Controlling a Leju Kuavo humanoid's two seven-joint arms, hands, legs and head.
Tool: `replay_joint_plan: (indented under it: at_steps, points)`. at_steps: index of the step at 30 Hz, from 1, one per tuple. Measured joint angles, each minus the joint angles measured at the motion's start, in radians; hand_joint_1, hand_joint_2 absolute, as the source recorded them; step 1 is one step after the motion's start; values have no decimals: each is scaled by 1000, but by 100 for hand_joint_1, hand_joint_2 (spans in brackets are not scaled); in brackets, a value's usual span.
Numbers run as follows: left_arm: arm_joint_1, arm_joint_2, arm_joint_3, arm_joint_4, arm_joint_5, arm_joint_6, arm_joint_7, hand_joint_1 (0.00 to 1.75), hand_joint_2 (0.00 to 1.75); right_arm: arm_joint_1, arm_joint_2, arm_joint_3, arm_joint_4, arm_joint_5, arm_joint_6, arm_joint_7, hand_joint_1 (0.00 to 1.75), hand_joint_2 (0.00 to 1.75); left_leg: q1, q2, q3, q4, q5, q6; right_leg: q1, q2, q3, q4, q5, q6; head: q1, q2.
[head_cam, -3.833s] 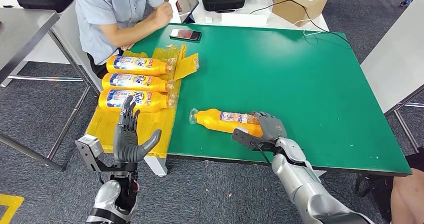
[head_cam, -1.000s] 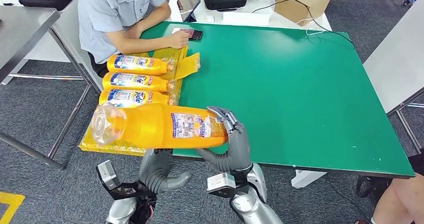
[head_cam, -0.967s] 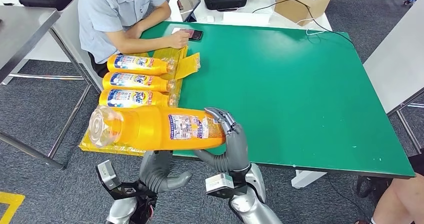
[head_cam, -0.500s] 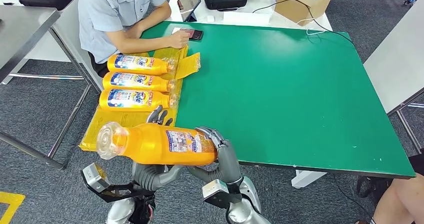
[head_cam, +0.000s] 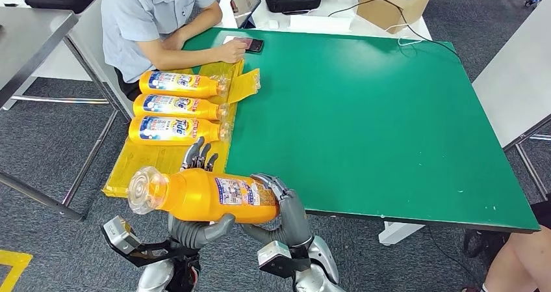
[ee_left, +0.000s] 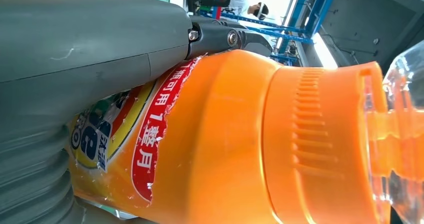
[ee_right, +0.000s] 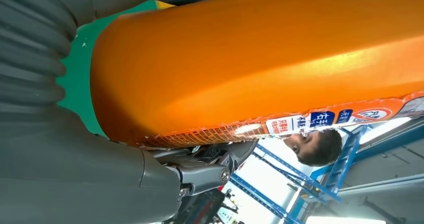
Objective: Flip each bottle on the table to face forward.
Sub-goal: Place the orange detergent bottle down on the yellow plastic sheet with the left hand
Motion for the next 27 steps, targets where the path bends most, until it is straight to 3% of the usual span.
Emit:
replay_joint_plan:
  at_steps: [6,10,14,21,25,26,27]
  points:
    - [0,-1,5,1,38,-22,31,1,175,0,2,1,6,-13,28,0,175,175,0,0,0,0,0,0,0,0,0,0,0,0,0,0]
    - [0,-2,8,18,123,-114,85,169,175,0,3,8,6,3,32,0,175,175,0,0,0,0,0,0,0,0,0,0,0,0,0,0]
    - [-2,-3,8,50,193,-199,132,175,175,-1,4,9,5,15,20,0,175,175,0,0,0,0,0,0,0,0,0,0,0,0,0,0]
    - [-15,-3,10,83,245,-245,155,175,175,0,3,9,5,13,20,0,165,175,0,0,0,0,0,0,0,0,0,0,0,0,0,0]
    - [-11,-3,16,88,261,-255,163,175,175,0,2,6,6,-17,94,0,175,175,0,0,0,0,0,0,0,0,0,0,0,0,0,0]
    - [-8,-3,19,89,274,-258,167,175,175,0,2,5,6,-19,111,0,163,175,0,0,0,0,0,0,0,0,0,0,0,0,0,0]
    - [-5,-3,23,91,292,-263,173,175,175,0,3,5,6,-20,122,0,123,175,0,0,0,0,0,0,0,0,0,0,0,0,0,0]
